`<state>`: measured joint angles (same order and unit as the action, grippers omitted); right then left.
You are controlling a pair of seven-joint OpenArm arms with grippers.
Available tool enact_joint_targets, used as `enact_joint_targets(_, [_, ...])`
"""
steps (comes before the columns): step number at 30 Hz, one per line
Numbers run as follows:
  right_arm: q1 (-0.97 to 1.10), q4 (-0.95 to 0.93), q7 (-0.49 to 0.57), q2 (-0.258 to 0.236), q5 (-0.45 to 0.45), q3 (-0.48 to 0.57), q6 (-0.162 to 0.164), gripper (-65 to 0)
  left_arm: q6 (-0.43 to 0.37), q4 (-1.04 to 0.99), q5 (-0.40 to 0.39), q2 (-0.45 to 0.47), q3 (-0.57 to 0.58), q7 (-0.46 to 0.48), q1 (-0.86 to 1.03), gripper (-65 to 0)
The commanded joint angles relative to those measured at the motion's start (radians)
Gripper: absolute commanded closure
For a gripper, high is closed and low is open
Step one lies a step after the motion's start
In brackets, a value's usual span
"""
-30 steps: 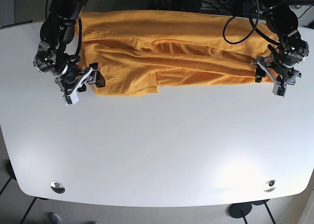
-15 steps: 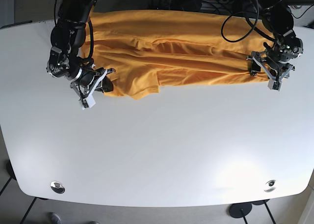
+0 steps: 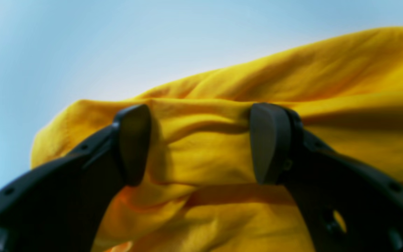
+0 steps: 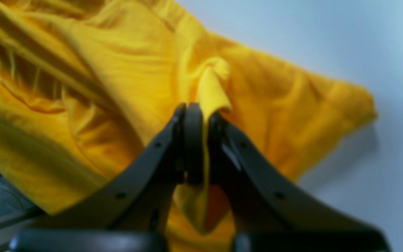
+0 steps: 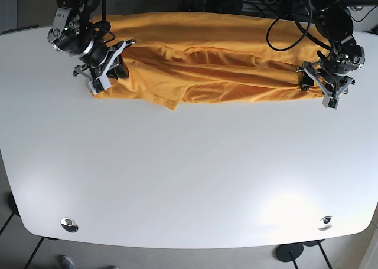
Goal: Fold the T-shirt properly
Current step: 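Lay the folded edge down and release with both grippers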
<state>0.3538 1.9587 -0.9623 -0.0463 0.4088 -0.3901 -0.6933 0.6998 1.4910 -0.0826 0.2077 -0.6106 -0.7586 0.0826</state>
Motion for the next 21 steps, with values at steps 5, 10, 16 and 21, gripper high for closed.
enact_joint_targets(5, [0.038,0.015,0.029,0.001,0.015,-0.129,-0.005,-2.1,-0.002,0.007,0.013,0.016,-0.004,-0.005,0.006,-40.1])
enact_joint_targets(10, [0.07,0.014,0.022,-0.002,0.014,-0.185,-0.005,-2.5,-0.002,0.007,0.013,0.023,-0.004,-0.005,0.006,-40.1])
enact_joint_targets(16, [0.115,0.018,0.027,-0.002,0.015,-0.212,-0.005,-20.5,-0.002,0.021,0.002,0.039,-0.004,-0.005,0.006,-40.1])
enact_joint_targets(21, [0.112,0.052,0.055,0.003,0.017,-0.229,-0.005,-50.9,-0.002,0.141,0.002,0.035,-0.005,-0.008,0.004,-40.1])
